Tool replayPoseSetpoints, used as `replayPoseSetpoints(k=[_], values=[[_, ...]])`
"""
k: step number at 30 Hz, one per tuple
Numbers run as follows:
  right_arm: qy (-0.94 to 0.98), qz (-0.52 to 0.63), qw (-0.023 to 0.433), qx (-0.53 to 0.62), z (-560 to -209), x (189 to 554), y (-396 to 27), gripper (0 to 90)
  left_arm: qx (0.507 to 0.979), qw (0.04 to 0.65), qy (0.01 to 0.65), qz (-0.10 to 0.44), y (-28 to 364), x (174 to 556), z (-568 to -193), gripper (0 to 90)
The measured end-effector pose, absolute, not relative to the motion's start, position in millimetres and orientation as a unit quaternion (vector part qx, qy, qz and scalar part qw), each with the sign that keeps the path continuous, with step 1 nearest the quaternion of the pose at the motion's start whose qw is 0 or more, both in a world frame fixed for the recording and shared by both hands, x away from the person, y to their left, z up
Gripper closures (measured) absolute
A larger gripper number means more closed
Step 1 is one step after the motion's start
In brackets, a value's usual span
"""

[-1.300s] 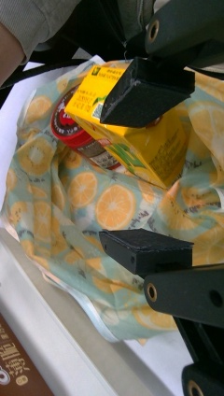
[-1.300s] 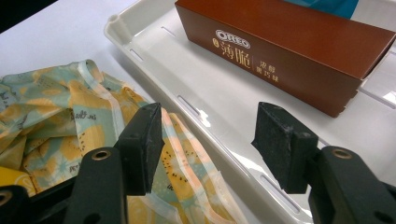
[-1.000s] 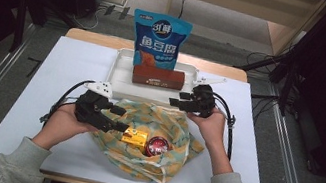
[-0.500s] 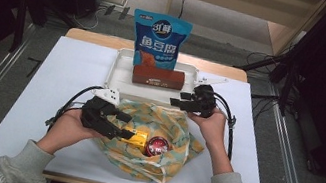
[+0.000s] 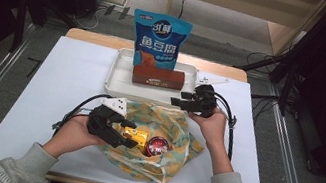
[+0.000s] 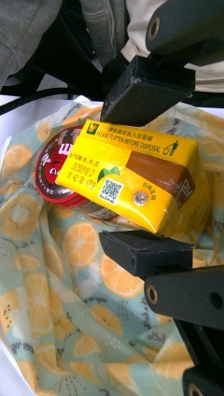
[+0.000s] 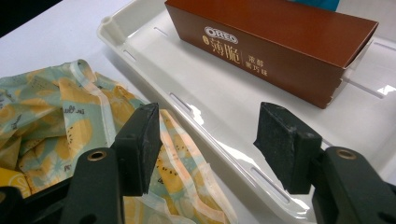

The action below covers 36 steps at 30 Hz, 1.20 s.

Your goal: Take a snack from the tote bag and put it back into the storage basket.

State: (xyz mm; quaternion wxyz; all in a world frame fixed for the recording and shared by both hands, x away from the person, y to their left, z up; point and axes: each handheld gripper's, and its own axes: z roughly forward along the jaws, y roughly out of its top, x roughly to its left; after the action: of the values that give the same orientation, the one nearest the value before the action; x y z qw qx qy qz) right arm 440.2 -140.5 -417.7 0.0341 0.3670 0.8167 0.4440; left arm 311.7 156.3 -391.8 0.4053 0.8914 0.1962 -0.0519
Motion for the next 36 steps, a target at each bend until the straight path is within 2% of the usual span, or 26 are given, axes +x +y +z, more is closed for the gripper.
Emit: replayPoseSetpoints(k=[13,26,36], values=[[0.819,0.443,0.032,0.364,-421,441,-137,40.4,0.9,0.392,0.182,-0.052,150,315,-406,37.2],[0.819,0.447,0.028,0.358,-422,440,-136,40.8,0.898,0.396,0.183,-0.062,153,320,-407,43.7],[0.819,0.447,0.03,0.359,-422,440,-136,40.8,0.898,0.39,0.199,-0.047,157,323,-402,49.1]])
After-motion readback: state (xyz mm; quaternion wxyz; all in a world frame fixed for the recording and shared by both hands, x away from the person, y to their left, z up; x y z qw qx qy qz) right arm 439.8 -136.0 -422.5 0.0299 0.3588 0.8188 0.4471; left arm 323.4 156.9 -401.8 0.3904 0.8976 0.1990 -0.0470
